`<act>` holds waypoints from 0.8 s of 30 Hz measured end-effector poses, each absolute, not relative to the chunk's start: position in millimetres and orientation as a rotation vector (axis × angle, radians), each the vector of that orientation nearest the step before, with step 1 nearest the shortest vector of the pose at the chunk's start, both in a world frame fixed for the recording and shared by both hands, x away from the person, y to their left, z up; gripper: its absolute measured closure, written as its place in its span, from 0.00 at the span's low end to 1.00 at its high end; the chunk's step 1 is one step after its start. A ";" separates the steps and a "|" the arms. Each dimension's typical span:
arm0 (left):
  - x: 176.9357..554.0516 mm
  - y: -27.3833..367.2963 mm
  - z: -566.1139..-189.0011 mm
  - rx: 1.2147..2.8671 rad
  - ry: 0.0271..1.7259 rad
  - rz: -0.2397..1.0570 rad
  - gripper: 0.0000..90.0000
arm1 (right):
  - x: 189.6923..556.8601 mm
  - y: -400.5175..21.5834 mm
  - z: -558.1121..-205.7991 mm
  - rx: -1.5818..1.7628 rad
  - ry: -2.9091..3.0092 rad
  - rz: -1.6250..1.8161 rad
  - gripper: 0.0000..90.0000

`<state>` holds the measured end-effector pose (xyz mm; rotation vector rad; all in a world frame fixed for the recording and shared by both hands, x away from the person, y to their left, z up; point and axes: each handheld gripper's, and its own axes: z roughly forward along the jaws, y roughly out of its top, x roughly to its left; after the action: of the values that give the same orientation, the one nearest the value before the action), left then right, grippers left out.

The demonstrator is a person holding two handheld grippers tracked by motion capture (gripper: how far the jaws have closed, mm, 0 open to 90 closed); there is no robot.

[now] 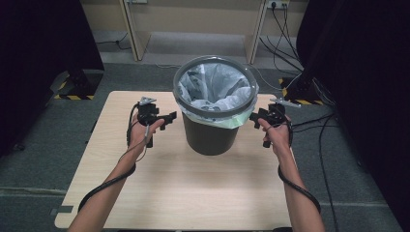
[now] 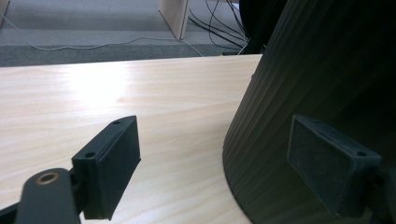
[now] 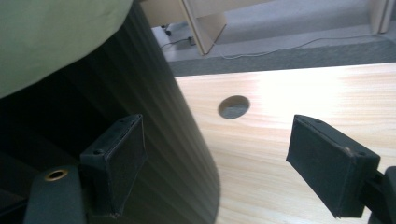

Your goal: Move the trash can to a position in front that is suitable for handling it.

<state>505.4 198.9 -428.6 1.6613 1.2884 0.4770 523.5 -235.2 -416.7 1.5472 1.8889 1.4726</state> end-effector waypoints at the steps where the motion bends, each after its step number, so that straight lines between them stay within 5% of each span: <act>1: 503.4 201.3 -430.1 1.666 1.291 0.478 0.18 | 523.7 -233.9 -416.9 1.540 1.892 1.456 0.25; 24: 403.9 242.7 -501.9 1.916 1.251 0.466 0.18 | 520.8 -245.2 -427.7 1.558 1.935 1.335 0.19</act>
<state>403.9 242.7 -501.9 1.9161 1.2511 0.4661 520.8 -245.2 -427.7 1.5580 1.9352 1.3346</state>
